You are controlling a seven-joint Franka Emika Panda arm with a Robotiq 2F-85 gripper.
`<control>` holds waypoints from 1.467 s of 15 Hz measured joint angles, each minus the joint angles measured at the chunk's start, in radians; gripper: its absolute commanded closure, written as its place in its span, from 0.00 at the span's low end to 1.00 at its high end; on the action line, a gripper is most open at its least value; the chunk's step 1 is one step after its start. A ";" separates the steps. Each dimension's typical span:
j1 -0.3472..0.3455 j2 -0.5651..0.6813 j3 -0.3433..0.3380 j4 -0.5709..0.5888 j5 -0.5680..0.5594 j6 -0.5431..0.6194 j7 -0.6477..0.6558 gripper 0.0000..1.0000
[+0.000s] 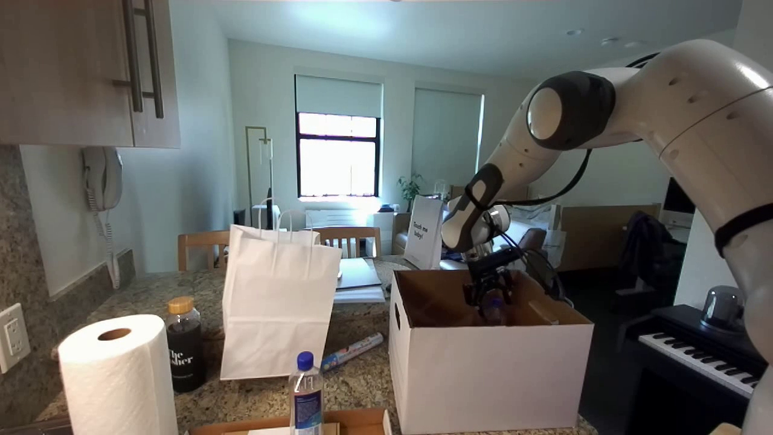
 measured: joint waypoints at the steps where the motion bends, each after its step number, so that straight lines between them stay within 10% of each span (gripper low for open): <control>1: 0.000 0.000 0.000 0.004 0.000 0.002 0.000 0.40; 9: -0.002 0.002 0.001 0.013 0.000 0.000 -0.001 0.91; 14: -0.003 -0.002 0.001 0.015 0.000 -0.021 -0.001 0.99; 22: -0.014 -0.005 0.007 0.015 0.085 -0.010 0.001 0.49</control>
